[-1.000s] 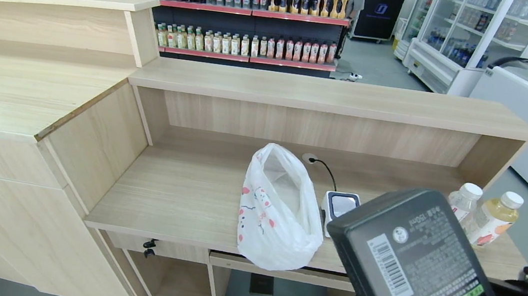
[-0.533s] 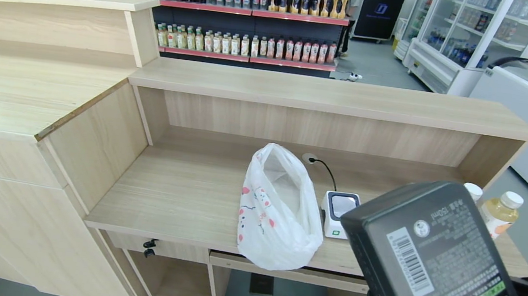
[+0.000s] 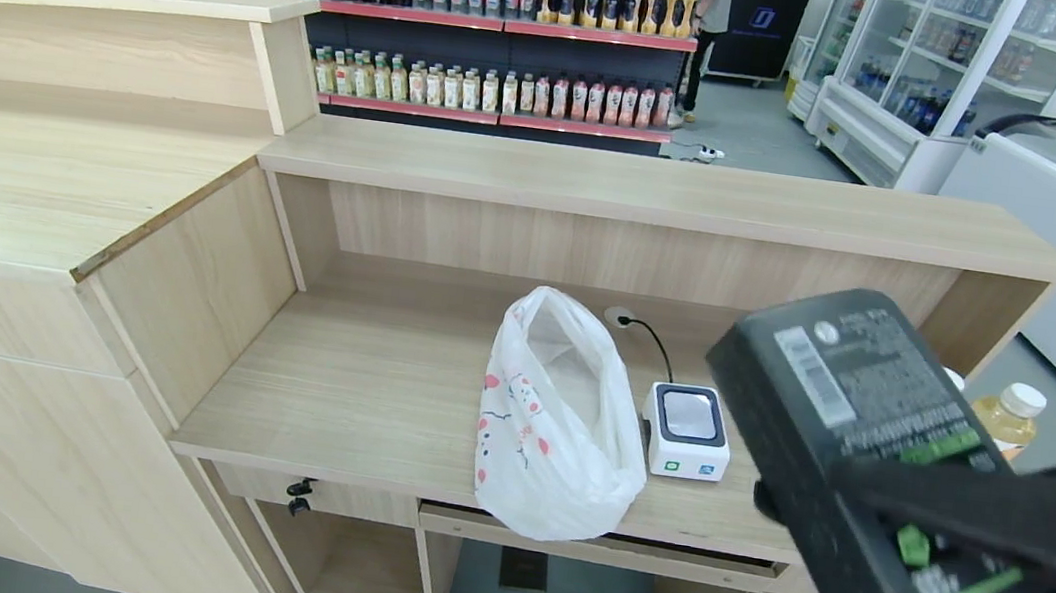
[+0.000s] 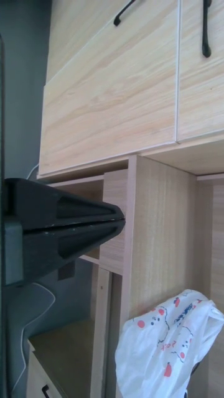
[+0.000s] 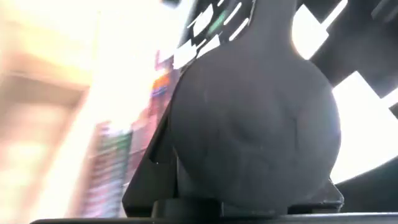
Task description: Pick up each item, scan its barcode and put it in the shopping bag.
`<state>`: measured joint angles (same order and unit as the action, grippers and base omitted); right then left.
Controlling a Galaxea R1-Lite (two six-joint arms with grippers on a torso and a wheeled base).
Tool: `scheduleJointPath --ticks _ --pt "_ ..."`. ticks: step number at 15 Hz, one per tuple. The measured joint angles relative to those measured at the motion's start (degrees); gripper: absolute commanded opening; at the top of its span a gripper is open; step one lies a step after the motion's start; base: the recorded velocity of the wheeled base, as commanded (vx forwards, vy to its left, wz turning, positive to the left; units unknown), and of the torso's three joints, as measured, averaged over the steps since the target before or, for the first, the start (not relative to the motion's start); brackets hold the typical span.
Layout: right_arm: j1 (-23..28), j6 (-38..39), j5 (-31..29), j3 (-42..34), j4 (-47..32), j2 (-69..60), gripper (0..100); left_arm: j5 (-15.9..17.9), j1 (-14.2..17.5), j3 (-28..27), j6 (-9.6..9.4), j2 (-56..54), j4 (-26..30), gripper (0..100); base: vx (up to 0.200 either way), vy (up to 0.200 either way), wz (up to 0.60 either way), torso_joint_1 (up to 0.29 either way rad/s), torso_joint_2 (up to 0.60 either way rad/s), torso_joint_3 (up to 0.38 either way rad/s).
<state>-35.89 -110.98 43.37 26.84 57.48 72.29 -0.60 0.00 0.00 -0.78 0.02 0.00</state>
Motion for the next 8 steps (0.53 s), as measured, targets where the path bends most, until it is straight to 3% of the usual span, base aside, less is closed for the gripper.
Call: scheduleJointPath --ticks 1,4,6,8 --pt "4.5 13.1 -3.2 0.0 -0.1 0.0 0 0.0 0.0 0.0 0.02 0.0 0.0 0 0.0 0.0 0.0 0.0 0.0 0.0" --pt "22.8 38.8 -8.7 -0.8 -0.6 -1.6 0 0.0 0.0 0.0 0.02 0.0 0.0 0 0.0 0.0 0.0 0.0 0.0 0.0" --pt "35.8 52.9 -10.0 -0.9 -3.9 -3.5 0 0.0 0.0 0.0 0.02 0.0 0.0 0 0.0 0.0 0.0 0.0 0.0 0.0" --pt "44.8 65.7 -11.6 -0.5 -9.1 -5.4 0 0.0 0.0 0.0 0.02 0.0 0.0 0 0.0 0.0 0.0 0.0 0.0 0.0"
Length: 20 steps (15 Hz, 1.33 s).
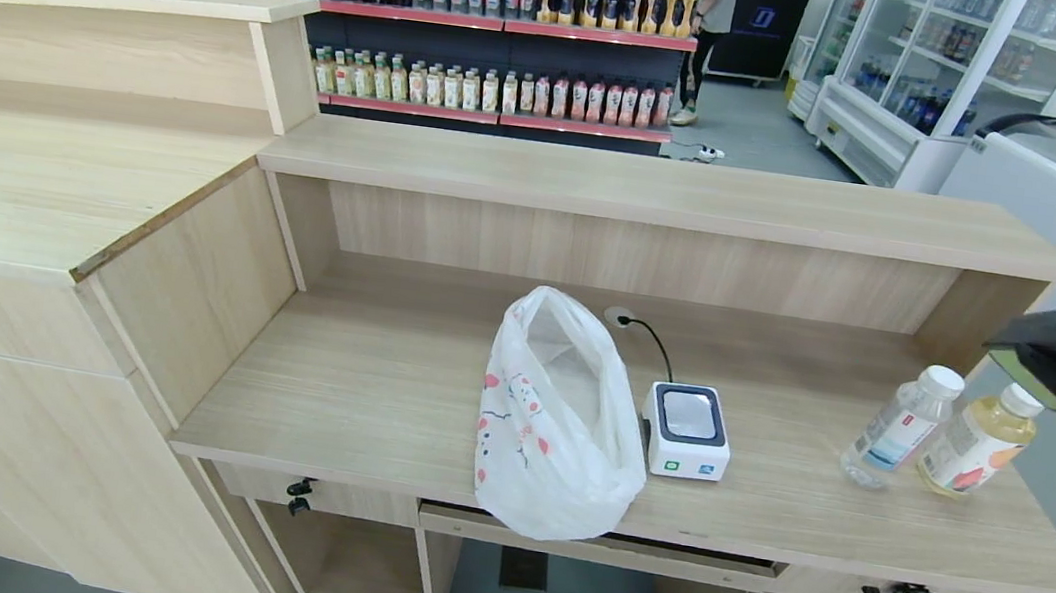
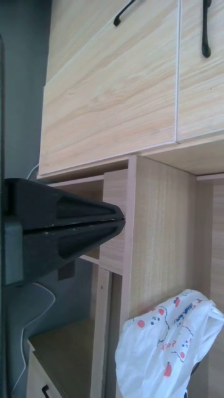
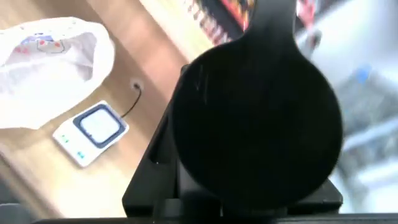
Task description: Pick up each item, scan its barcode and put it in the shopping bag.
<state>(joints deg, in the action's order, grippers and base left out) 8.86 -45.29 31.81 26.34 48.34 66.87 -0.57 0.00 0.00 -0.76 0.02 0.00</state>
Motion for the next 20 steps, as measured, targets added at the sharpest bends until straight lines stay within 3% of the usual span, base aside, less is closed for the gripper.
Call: scheduleJointPath --ticks 1,4,6,12,14,16,20 --pt "3.1 6.2 -3.2 0.1 -3.2 -0.8 0 0.0 0.0 0.0 -0.02 0.0 0.0 0 0.0 0.0 0.0 0.0 0.0 0.0" --pt "6.2 11.3 -14.9 0.1 -9.6 -1.6 0 0.0 0.0 0.0 0.02 0.0 0.0 0 0.0 0.0 0.0 0.0 0.0 0.0" --pt "4.8 14.2 -15.9 -0.4 -11.7 -1.5 0 0.0 0.0 0.0 0.02 0.0 0.0 0 0.0 0.0 0.0 0.0 0.0 0.0" --pt "-3.0 21.1 -20.5 -0.8 -12.7 -1.5 0 0.0 0.0 0.0 0.0 0.0 0.0 0 0.0 0.0 0.6 0.002 0.0 0.005" --pt "-7.1 29.6 -21.5 0.0 -12.6 -0.8 0 0.0 0.0 0.0 0.02 0.0 0.0 0 0.0 0.0 0.0 0.0 0.0 0.0" --pt "-10.4 46.3 -21.6 0.4 -12.6 0.9 0 0.0 0.0 0.0 0.0 0.0 0.0 0 0.0 0.0 0.0 0.0 0.0 0.0" --pt "-8.1 61.4 -21.3 4.8 -12.7 10.4 0 0.0 0.0 0.0 -0.02 0.0 0.0 0 0.0 0.0 0.0 0.0 0.0 0.0"
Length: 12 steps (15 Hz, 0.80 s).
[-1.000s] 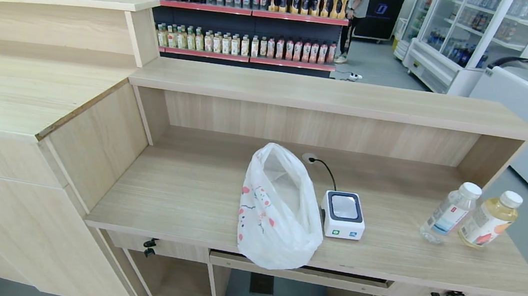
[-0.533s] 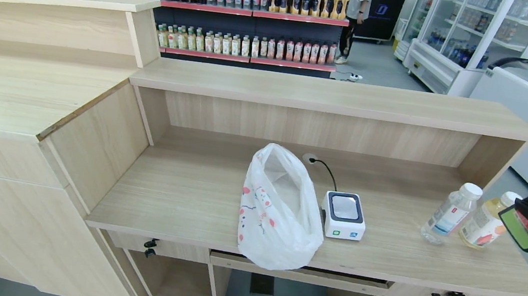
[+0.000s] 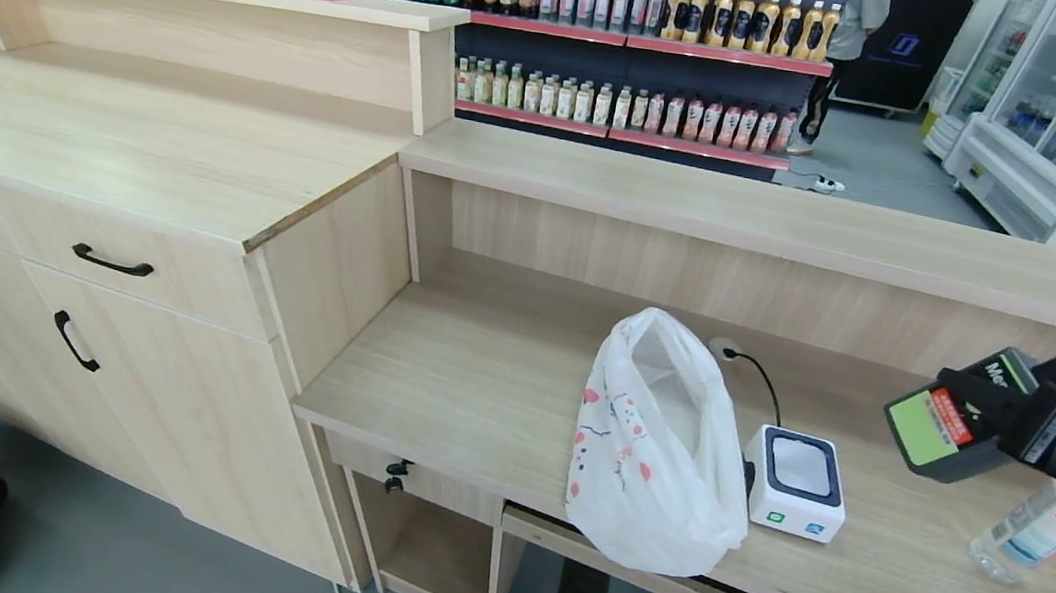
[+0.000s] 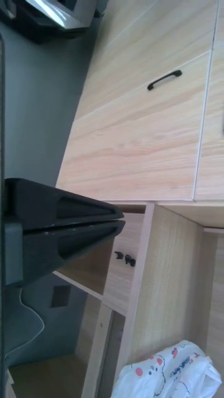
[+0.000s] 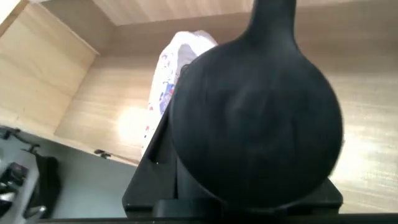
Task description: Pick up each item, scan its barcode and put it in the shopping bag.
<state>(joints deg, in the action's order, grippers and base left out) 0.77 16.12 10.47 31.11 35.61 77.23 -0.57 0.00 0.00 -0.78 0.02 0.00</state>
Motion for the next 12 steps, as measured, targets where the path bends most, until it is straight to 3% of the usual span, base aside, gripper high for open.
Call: scheduleJointPath --ticks 2,5,12 --pt "1.8 3.4 2.4 4.4 0.0 6.0 0 0.0 0.0 0.0 0.0 0.0 0.0 0 0.0 0.0 0.0 0.0 0.0 0.0" --pt "5.5 5.4 11.1 9.7 0.2 15.0 0 0.0 0.0 0.0 0.02 0.0 0.0 0 0.0 0.0 0.0 0.0 0.0 0.0" --pt "9.7 2.1 19.7 13.6 6.5 29.5 0 0.0 0.0 0.0 0.0 0.0 0.0 0 0.0 0.0 0.0 0.0 0.0 0.0"
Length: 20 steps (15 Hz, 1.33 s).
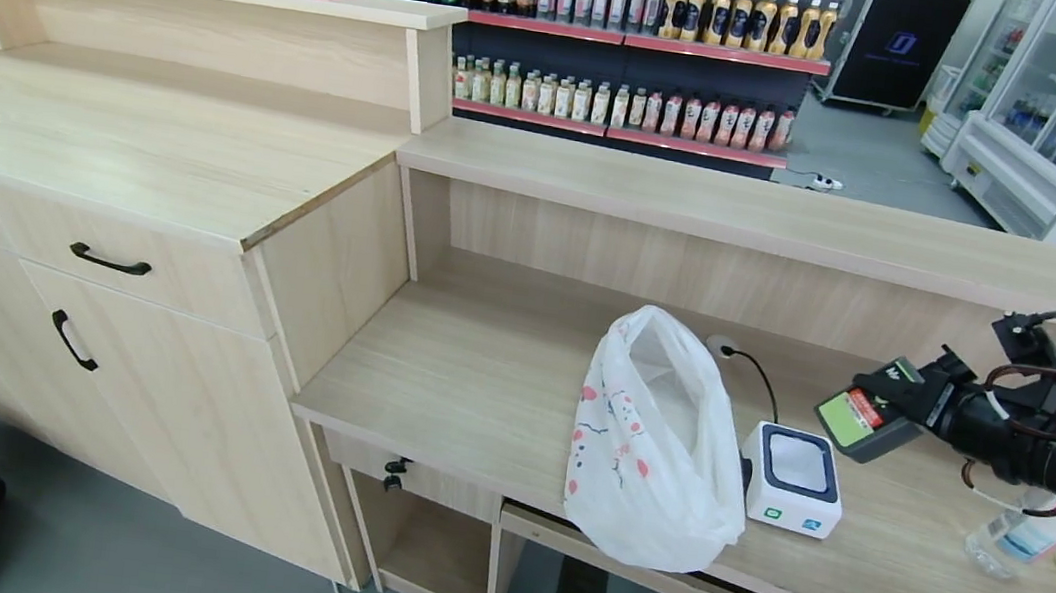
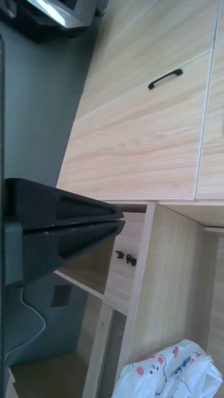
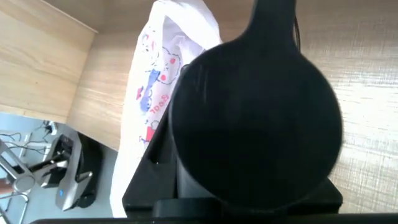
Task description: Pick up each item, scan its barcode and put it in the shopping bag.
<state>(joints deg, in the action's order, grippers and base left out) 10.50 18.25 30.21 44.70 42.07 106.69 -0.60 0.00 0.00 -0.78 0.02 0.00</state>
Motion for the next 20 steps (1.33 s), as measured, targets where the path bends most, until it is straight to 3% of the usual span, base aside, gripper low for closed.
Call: scheduleJointPath --ticks 7,20 --pt "-1.0 -1.7 -0.2 1.5 6.4 7.8 0 0.0 0.0 0.0 0.02 0.0 0.0 0 0.0 0.0 0.0 0.0 0.0 0.0" --pt "-4.6 -0.1 0.4 6.6 11.5 16.3 0 0.0 0.0 0.0 0.0 0.0 0.0 0 0.0 0.0 0.0 0.0 0.0 0.0"
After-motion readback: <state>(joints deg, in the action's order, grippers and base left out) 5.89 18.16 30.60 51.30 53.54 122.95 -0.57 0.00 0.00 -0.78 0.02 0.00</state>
